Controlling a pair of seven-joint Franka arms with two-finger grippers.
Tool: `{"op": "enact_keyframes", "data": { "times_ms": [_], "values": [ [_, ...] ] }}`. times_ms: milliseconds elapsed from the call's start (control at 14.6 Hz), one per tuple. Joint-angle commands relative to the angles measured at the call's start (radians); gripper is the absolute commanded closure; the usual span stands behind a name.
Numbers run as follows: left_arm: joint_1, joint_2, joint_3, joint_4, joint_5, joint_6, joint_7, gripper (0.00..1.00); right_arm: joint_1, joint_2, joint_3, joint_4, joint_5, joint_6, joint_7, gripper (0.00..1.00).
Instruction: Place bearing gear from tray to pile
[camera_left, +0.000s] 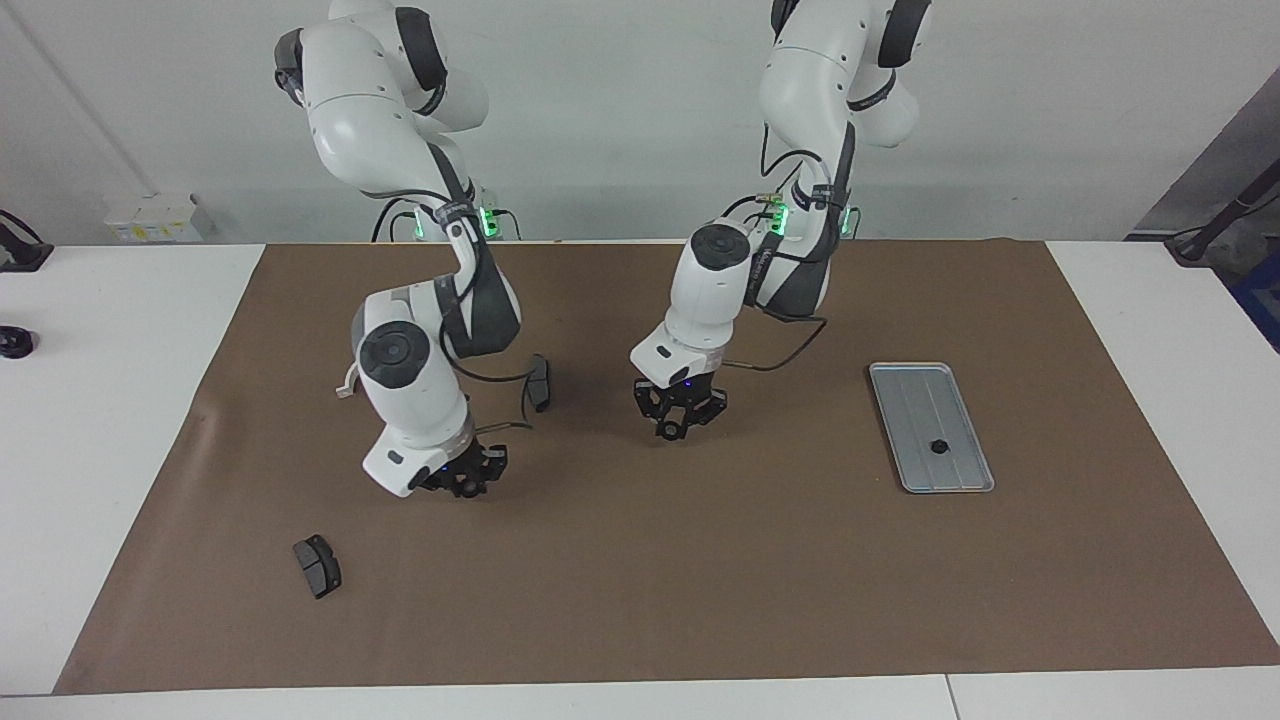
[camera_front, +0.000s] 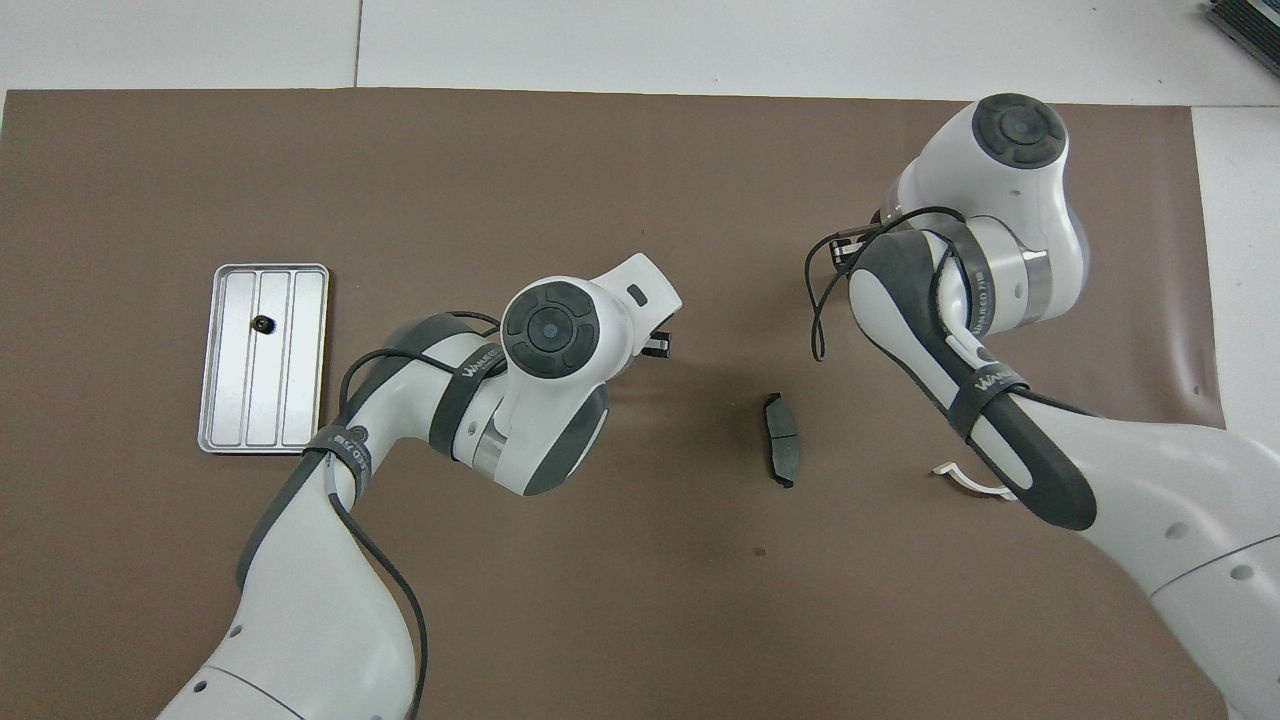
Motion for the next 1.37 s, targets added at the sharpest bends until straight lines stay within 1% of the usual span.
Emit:
{"op": "enact_keyframes", "data": {
  "times_ms": [0,69,137,206,274,343,411,617,685,754,822,891,959,1096,1165,1302],
  "values": [
    [-0.030,0.022,0.015,0.019,-0.006,0.049,-0.007,1.00,-0.080,-0.030,0.018,-0.035,-0.026,-0.021,-0.081,1.00],
    [-0.039,0.024,0.013,-0.004,-0.007,0.097,-0.007,1.00,-0.102,-0.036,0.018,-0.044,-0.026,-0.020,-0.104,1.00],
    [-0.048,0.024,0.012,-0.018,-0.007,0.118,-0.002,1.00,-0.114,-0.040,0.018,-0.060,-0.026,-0.014,-0.117,1.00],
    [-0.050,0.024,0.012,-0.027,-0.007,0.123,0.001,0.80,-0.134,-0.048,0.018,-0.086,-0.026,-0.005,-0.122,1.00],
    [-0.057,0.022,0.010,-0.038,-0.007,0.134,0.004,0.41,-0.148,-0.062,0.018,-0.116,-0.026,0.012,-0.124,1.00],
    [-0.065,0.022,0.012,-0.043,-0.007,0.154,0.003,0.07,-0.163,-0.071,0.018,-0.147,-0.026,0.029,-0.124,1.00],
    [-0.065,0.021,0.012,-0.038,-0.007,0.143,0.001,0.00,-0.177,-0.080,0.020,-0.170,-0.026,0.032,-0.124,1.00],
    [-0.053,0.006,0.015,-0.042,-0.009,0.126,-0.008,0.00,-0.194,-0.100,0.018,-0.227,-0.026,0.052,-0.124,0.99],
    [-0.044,-0.011,0.021,-0.043,-0.009,0.094,-0.008,0.00,-0.199,-0.106,0.018,-0.247,-0.026,0.080,-0.125,0.91],
    [-0.027,-0.031,0.027,-0.047,-0.009,0.055,-0.007,0.00,-0.205,-0.111,0.018,-0.265,-0.026,0.100,-0.130,0.71],
    [0.005,-0.062,0.026,-0.062,-0.009,0.018,0.003,0.00,-0.203,-0.111,0.018,-0.267,-0.026,0.101,-0.128,0.46],
    [0.028,-0.102,0.026,-0.093,-0.009,-0.007,0.004,0.00,-0.205,-0.111,0.018,-0.265,-0.026,0.101,-0.127,0.18],
    [0.057,-0.140,0.027,-0.124,-0.007,-0.010,0.004,0.00,-0.203,-0.111,0.018,-0.264,-0.026,0.100,-0.125,0.13],
    [0.128,-0.203,0.027,-0.174,-0.007,-0.013,0.012,0.00,-0.194,-0.111,0.017,-0.255,-0.028,0.100,-0.119,0.13],
    [0.162,-0.223,0.027,-0.191,-0.006,-0.022,0.033,0.00,-0.190,-0.110,0.018,-0.248,-0.031,0.100,-0.113,0.13],
    [0.234,-0.241,0.033,-0.198,-0.004,-0.065,0.079,0.00,-0.139,-0.111,0.018,-0.232,-0.033,0.094,-0.051,0.19]
  ]
}}
